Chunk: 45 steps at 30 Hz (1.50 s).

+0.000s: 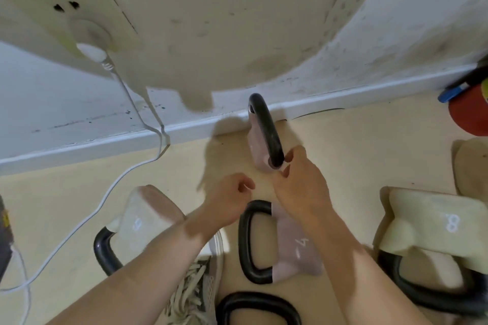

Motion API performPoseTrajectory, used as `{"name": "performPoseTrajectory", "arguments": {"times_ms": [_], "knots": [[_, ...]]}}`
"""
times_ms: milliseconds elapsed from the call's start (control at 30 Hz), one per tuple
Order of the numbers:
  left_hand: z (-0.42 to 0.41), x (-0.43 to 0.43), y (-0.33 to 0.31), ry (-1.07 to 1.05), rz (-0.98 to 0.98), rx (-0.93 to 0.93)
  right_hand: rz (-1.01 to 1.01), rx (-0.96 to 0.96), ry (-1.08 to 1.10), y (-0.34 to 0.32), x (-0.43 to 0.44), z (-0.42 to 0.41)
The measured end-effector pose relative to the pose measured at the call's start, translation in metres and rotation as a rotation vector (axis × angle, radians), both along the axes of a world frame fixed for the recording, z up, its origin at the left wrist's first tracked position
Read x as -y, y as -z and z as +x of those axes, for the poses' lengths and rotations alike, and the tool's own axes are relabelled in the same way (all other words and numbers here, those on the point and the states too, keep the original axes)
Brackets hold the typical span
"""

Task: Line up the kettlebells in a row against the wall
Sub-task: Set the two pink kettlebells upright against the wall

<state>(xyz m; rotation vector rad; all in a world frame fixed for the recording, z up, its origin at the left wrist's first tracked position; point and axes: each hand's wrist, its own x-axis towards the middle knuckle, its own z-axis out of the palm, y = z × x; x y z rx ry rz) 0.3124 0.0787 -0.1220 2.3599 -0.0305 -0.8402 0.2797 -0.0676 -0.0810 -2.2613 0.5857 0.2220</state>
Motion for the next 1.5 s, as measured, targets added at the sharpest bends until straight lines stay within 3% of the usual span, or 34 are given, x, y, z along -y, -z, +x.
{"name": "performPoseTrajectory", "arguments": {"times_ms": [100, 200, 300, 600, 700, 833, 900, 1000, 1100, 1200, 1267, 1400, 1500], "knots": [[-0.03, -0.009, 0.02, 0.46, 0.218, 0.19, 0.019, -0.03, -0.022, 0.017, -0.009, -0.028], [-0.061, -0.012, 0.029, 0.63, 0.382, 0.268, -0.145, -0.174, -0.218, 0.035, -0.01, -0.047], [-0.079, -0.017, 0.042, 0.609, 0.441, 0.247, -0.193, -0.3, -0.287, 0.052, -0.005, -0.058], [-0.082, -0.008, 0.041, 0.225, 0.277, 0.101, -0.26, -0.386, -0.315, 0.056, -0.005, -0.053], [-0.065, 0.006, 0.018, 0.193, 0.26, 0.287, -0.164, -0.38, -0.268, 0.048, 0.007, -0.046], [-0.052, 0.048, -0.013, 0.351, 0.207, 0.558, 0.303, -0.191, 0.04, 0.028, 0.049, -0.03], [-0.057, 0.067, -0.02, 0.507, 0.146, 0.721, 0.324, -0.192, -0.061, 0.016, 0.077, -0.026], [-0.067, 0.08, -0.018, 0.64, 0.061, 0.863, 0.268, -0.404, -0.37, 0.003, 0.113, -0.036], [-0.079, 0.088, -0.027, 0.705, -0.013, 0.662, 0.187, -0.553, -0.539, -0.004, 0.125, -0.054], [-0.084, 0.091, -0.034, 0.632, -0.066, 0.164, 0.223, -0.544, -0.524, -0.008, 0.125, -0.065], [-0.084, 0.092, -0.032, 0.621, -0.137, -0.044, 0.262, -0.577, -0.559, -0.011, 0.126, -0.069], [-0.071, 0.1, -0.042, 0.847, 0.002, 0.049, 0.449, -0.555, -0.459, -0.01, 0.118, -0.088], [-0.053, 0.109, -0.057, 1.007, 0.101, 0.144, 0.47, -0.472, -0.374, -0.009, 0.113, -0.097]]}}
